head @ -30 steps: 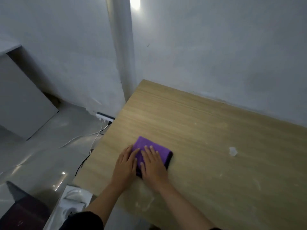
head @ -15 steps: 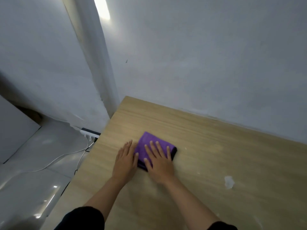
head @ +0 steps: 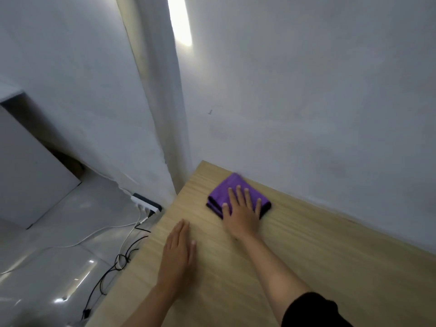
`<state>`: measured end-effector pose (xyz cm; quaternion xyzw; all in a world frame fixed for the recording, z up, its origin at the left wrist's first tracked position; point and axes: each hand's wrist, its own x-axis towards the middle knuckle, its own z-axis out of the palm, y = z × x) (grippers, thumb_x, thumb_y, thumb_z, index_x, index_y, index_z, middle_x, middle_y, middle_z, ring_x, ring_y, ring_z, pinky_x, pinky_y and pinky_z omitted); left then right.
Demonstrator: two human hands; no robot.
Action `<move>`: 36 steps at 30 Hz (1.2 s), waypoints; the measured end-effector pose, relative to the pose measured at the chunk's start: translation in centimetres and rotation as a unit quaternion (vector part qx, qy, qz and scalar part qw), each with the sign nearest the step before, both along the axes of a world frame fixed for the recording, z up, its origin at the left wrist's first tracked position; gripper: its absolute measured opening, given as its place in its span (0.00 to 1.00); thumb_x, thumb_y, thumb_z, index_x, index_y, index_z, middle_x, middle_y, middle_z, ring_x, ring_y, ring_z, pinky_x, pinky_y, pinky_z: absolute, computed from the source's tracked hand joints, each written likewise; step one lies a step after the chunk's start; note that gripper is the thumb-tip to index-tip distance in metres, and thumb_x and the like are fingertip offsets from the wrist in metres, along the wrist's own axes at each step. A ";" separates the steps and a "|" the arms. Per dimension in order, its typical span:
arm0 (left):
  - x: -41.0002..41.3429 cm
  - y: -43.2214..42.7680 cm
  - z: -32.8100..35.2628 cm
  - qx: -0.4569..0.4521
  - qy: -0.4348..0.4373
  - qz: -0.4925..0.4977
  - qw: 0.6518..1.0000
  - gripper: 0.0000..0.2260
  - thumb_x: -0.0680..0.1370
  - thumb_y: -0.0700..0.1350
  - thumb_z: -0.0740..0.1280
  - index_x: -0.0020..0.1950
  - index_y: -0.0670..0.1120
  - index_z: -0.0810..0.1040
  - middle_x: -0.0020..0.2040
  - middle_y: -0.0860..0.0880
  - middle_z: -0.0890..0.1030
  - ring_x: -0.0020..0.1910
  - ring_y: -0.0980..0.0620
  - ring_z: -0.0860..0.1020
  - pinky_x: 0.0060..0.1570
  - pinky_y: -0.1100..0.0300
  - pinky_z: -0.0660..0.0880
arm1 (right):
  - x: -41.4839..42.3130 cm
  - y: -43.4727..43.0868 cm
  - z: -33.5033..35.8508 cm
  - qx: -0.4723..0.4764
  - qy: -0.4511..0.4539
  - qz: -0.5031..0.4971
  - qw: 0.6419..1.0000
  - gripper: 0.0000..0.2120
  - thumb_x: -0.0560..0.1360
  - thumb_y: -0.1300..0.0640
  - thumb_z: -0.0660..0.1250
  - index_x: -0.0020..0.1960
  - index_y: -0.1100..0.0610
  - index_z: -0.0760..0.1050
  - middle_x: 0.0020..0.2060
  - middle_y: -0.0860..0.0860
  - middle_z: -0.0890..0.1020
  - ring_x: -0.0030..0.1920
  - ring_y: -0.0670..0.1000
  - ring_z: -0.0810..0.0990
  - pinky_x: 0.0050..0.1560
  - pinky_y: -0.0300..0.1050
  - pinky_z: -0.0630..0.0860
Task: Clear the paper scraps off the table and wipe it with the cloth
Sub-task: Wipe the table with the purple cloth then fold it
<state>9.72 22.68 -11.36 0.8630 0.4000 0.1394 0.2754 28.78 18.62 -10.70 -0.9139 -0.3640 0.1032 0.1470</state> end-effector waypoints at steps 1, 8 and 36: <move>-0.2 0.4 -0.1 0.003 -0.005 0.003 1.000 0.31 0.74 0.59 0.45 0.73 0.46 0.60 0.74 0.48 0.61 0.72 0.52 0.59 0.70 0.62 0.53 | 0.4 1.5 0.2 -0.005 0.011 0.046 0.999 0.25 0.79 0.44 0.47 0.75 0.46 0.48 0.76 0.45 0.48 0.75 0.48 0.43 0.73 0.59 0.36; -2.0 2.7 0.4 -0.031 -0.089 0.046 0.994 0.24 0.78 0.54 0.52 0.72 0.47 0.62 0.72 0.50 0.63 0.67 0.65 0.55 0.67 0.68 0.51 | -0.5 6.3 0.9 -0.038 0.051 0.036 0.997 0.24 0.80 0.47 0.46 0.75 0.46 0.47 0.76 0.46 0.45 0.75 0.50 0.41 0.72 0.60 0.35; 1.0 3.2 5.5 -0.218 -0.065 0.120 0.966 0.13 0.76 0.40 0.59 0.60 0.46 0.70 0.49 0.47 0.77 0.45 0.47 0.76 0.46 0.54 0.74 | -9.7 -3.4 3.8 0.246 0.241 -0.234 0.909 0.08 0.72 0.57 0.67 0.51 0.56 0.74 0.46 0.52 0.78 0.43 0.50 0.76 0.42 0.37 0.66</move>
